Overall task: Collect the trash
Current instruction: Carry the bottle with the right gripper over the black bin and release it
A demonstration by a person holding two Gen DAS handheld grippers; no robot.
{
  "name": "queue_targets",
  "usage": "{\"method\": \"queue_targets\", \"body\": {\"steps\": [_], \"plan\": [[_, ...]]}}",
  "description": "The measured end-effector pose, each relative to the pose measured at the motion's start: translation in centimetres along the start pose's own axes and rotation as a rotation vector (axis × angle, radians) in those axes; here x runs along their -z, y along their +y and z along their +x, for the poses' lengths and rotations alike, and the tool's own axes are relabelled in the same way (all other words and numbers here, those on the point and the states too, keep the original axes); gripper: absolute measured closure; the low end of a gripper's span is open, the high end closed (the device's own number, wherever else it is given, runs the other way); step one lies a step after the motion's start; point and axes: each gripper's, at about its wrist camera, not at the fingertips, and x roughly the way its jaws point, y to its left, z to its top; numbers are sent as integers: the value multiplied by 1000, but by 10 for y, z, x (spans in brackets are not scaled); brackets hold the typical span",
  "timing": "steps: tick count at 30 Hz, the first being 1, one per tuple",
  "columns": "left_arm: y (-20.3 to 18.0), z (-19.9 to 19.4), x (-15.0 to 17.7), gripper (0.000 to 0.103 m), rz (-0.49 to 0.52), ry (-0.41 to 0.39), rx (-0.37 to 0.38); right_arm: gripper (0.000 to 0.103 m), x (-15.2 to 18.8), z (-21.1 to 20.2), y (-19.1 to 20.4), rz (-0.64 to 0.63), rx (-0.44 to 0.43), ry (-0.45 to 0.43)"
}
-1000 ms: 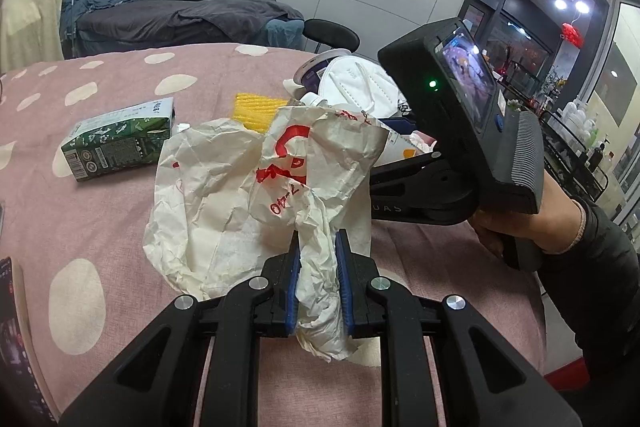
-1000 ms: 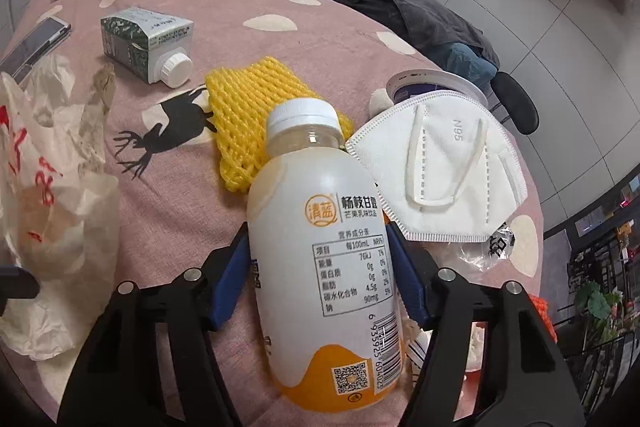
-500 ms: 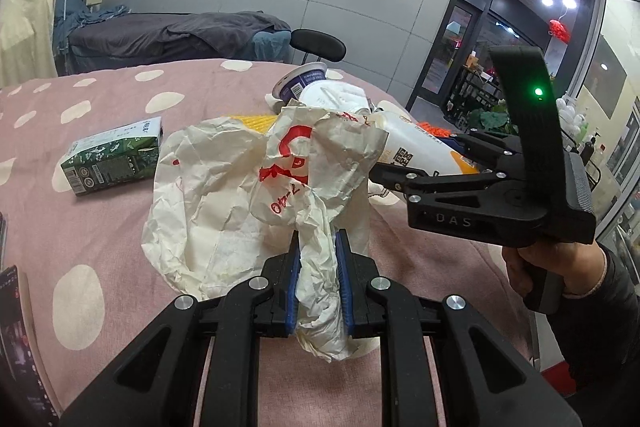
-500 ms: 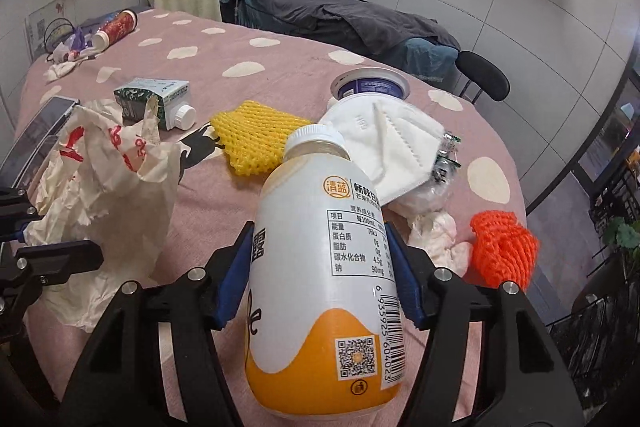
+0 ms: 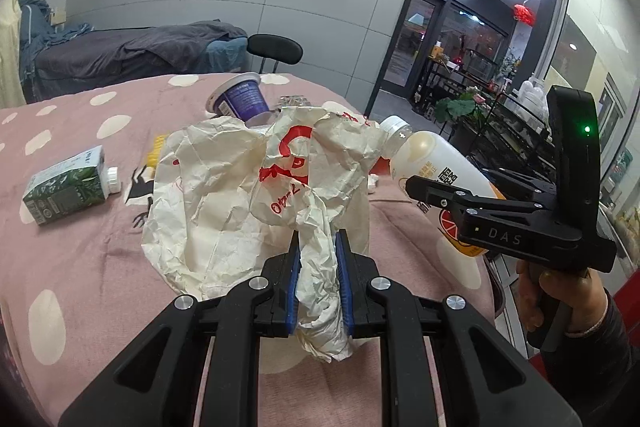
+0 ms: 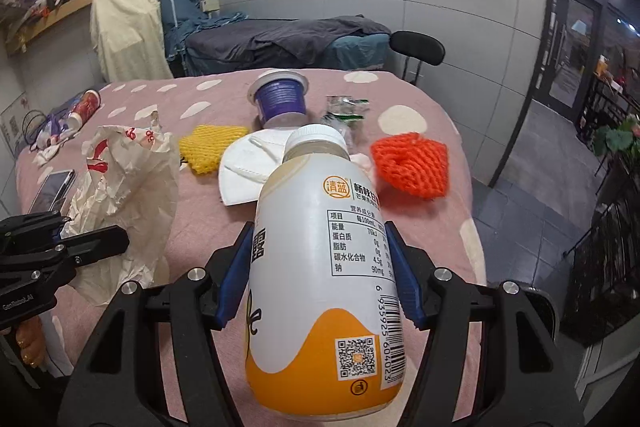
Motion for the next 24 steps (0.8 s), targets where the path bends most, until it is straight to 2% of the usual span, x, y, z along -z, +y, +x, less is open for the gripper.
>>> {"method": "queue_targets", "body": {"steps": [6,12,18,20,24], "plan": [[-34,23,-8,87,77,25,98,40,25,-29,-55,152,104,-30],[-79,45,-17,87,176,39,203,40,68,-49,-128,327,269,-7],[-130,71,-26,87,261,71,296,40,127,-27,-202,490,409,119],[-145,79,-25,87,285,93,327,40,147,-7,-224,547,423,174],[-175,102,-20,87,301,178,398,40,182,33,-252,617,397,273]]}}
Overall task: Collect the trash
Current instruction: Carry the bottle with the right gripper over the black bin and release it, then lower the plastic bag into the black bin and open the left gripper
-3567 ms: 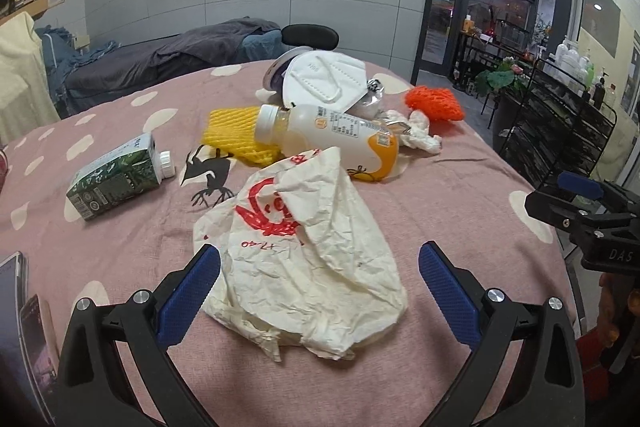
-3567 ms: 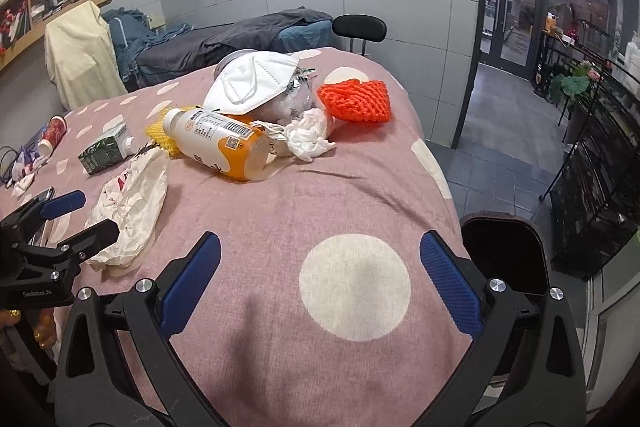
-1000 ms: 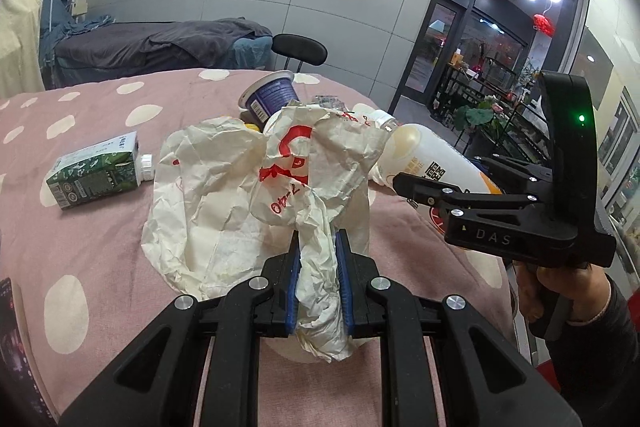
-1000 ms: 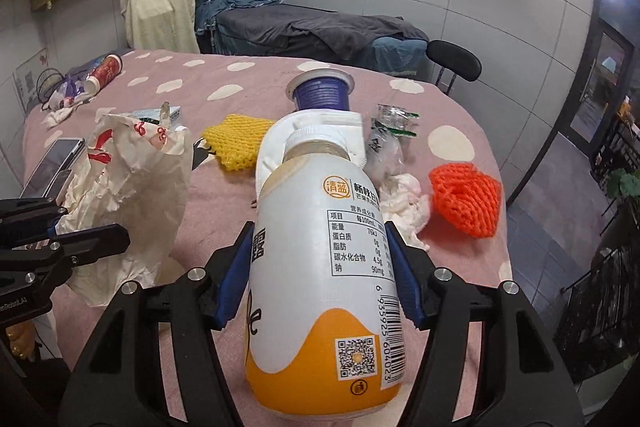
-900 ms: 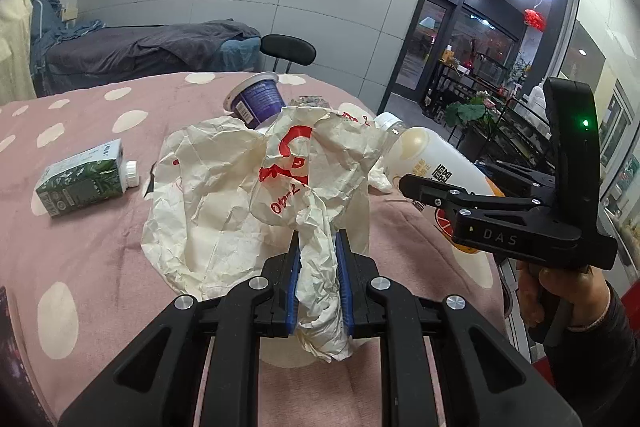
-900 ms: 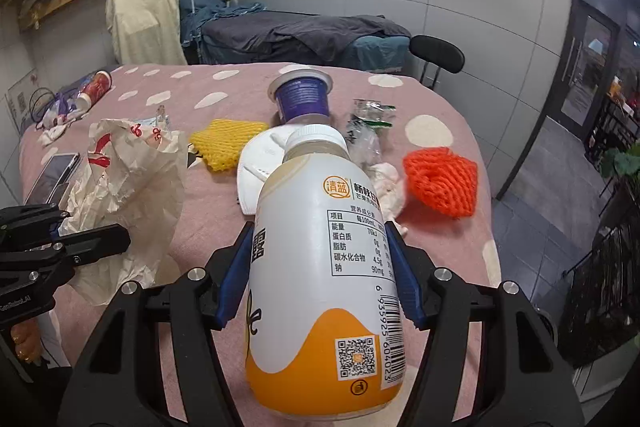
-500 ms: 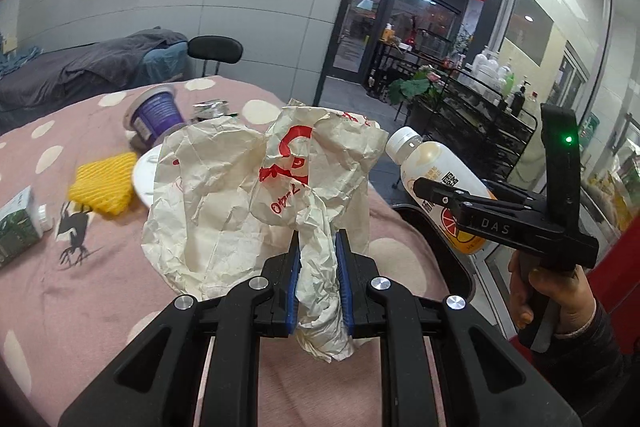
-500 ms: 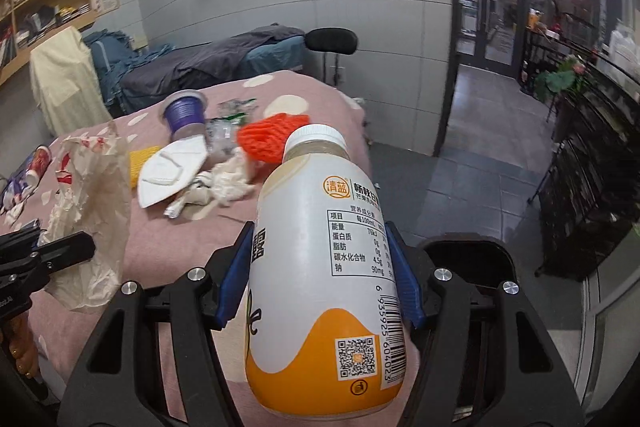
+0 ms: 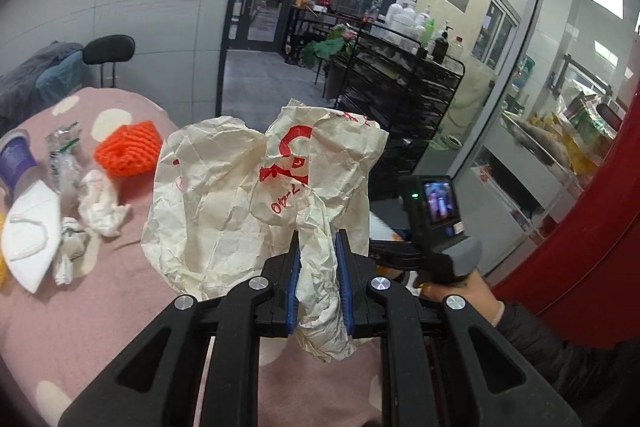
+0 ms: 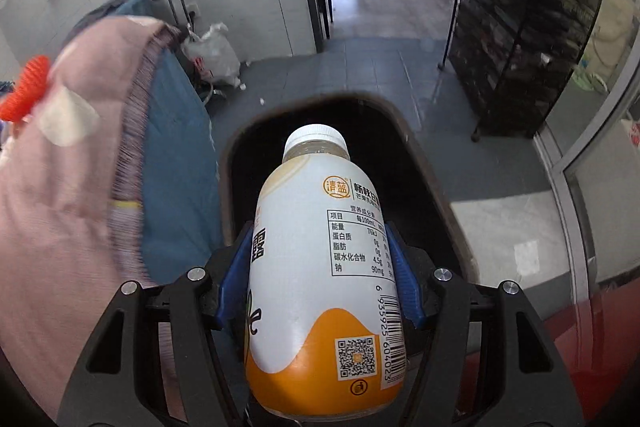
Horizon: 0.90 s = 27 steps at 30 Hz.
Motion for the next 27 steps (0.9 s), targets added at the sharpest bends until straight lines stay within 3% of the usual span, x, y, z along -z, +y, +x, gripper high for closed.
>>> {"method": "queue_targets", "body": {"steps": [7,14,19,23,27], "plan": [[-14,39,-8,87,0,73,25,40,10,74,-11,70,0,147],[-14,63,-9,87,-8,154,54,39,9,89,-17,96,6,156],[-15,91,-10,87,-38,236,82,38,23,67,-21,124,33,112],[-22,111,-11,87,-52,291,102,23,31,26,-30,163,111,27],[-34,133,-8,87,-22,346,92,16,34,-10,-46,182,237,-60]]}}
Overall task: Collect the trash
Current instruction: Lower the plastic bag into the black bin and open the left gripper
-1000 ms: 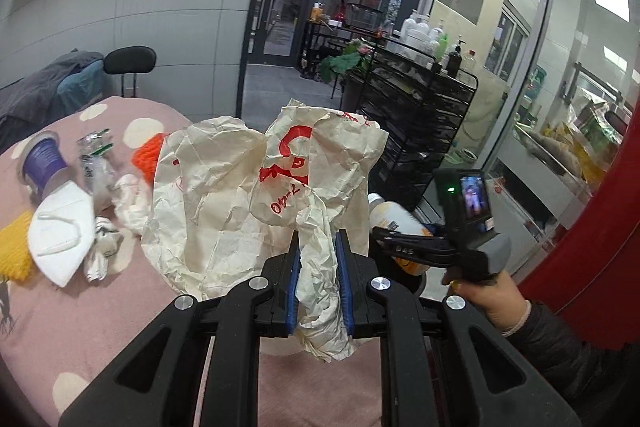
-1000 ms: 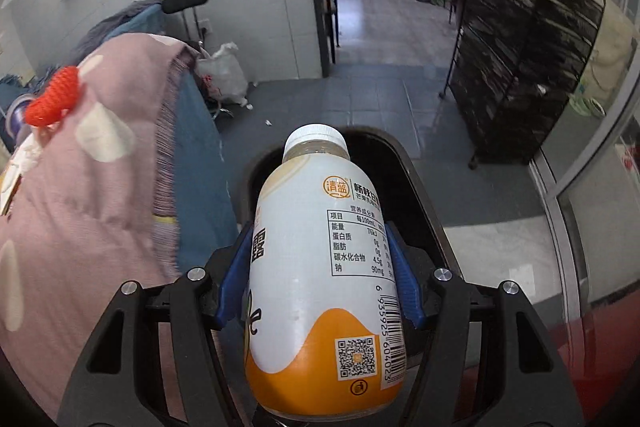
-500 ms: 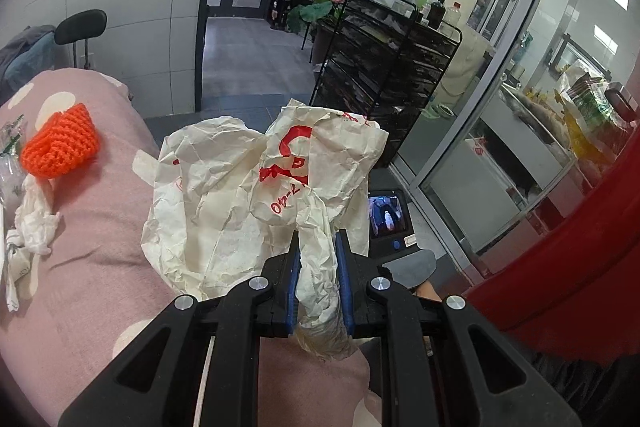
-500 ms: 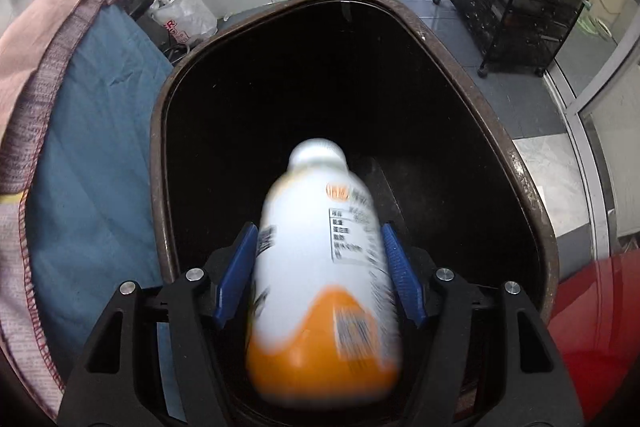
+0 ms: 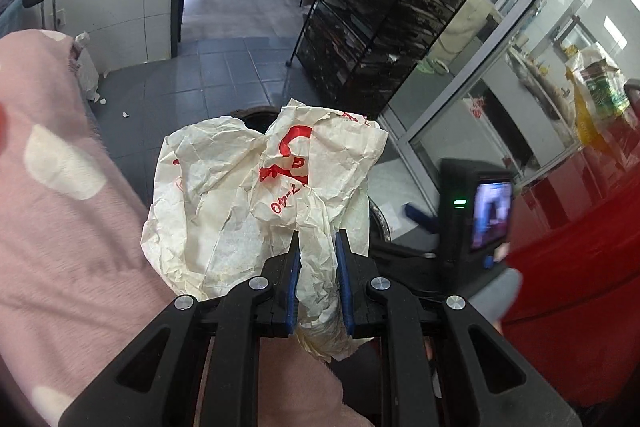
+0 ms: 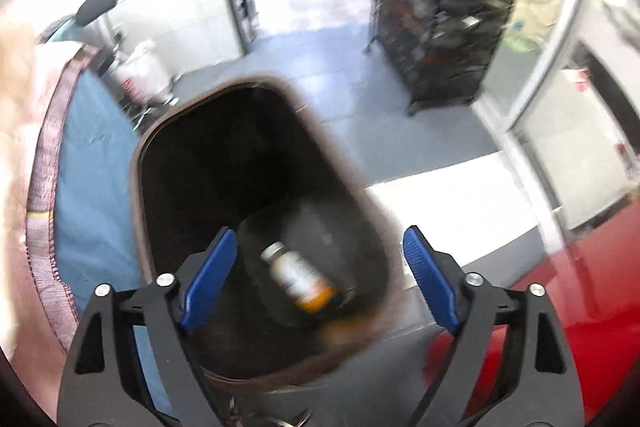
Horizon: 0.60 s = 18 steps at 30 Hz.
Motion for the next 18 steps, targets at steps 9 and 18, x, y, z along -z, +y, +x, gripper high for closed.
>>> {"method": "queue_targets", "body": {"steps": [9,18], "plan": [[-12,36,0,83,40,100,-29,13,-1,-19,-47,99,80,-28],[-18,39,3,21,126,102,-78,13,-4,-31,-62,164,55,-39]]}}
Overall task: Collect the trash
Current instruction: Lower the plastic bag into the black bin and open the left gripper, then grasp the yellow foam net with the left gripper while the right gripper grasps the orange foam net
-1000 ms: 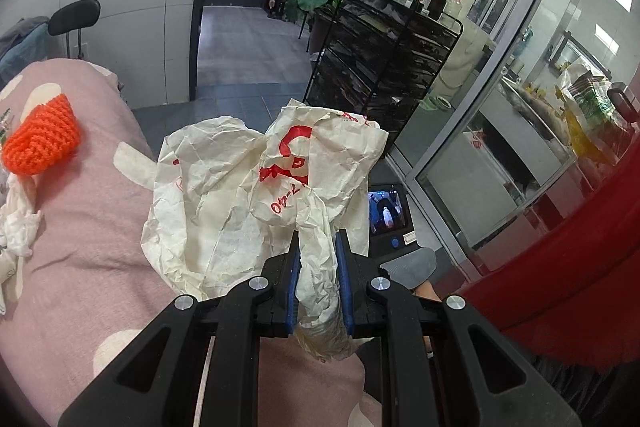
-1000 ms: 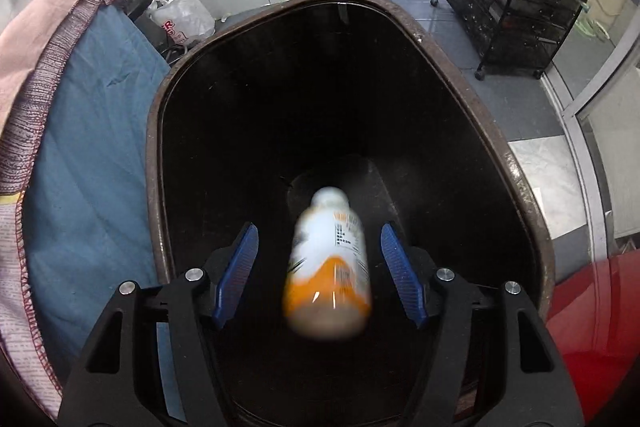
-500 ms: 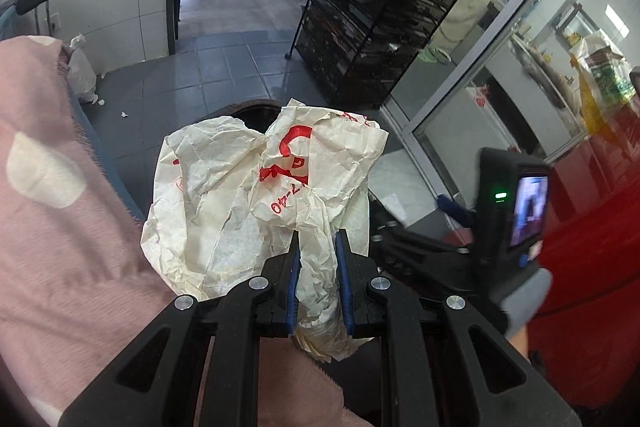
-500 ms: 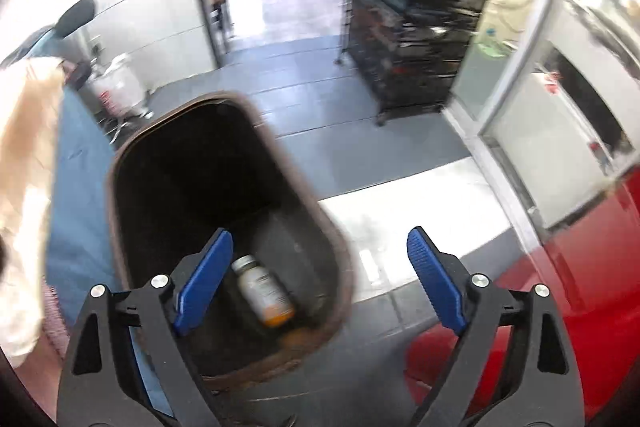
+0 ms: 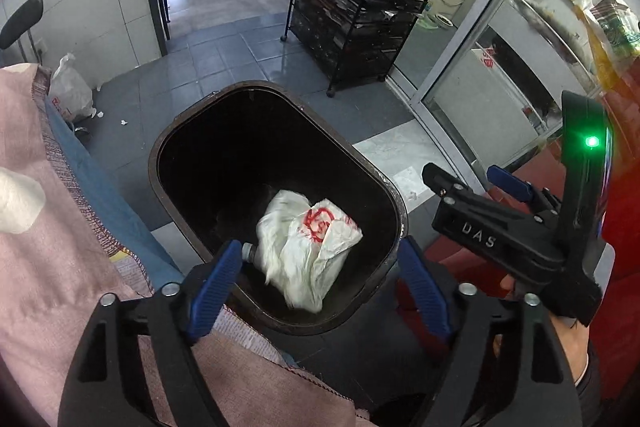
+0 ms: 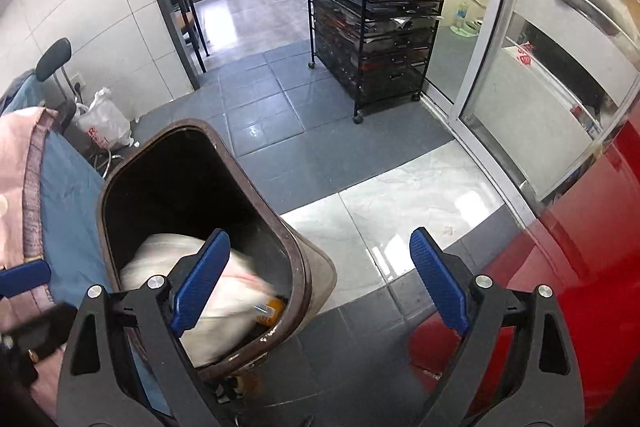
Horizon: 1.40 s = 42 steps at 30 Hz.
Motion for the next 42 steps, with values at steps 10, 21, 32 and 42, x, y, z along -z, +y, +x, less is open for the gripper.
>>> {"method": "queue_targets", "body": {"steps": [10,21,32,42], "plan": [[1,-41,8,11,12,-111,19,9,-11,-15,4,25,-52,-36],[41,-118,49,7,-80,-292,-65,9,-23,-51,47,10,-243,-84],[127,-188,121,7,-336,-428,-294,9,-15,-86,147,-210,-432,-88],[204,-222,170,9,-507,-443,-454,9,-3,-123,237,-432,-553,-102]]}}
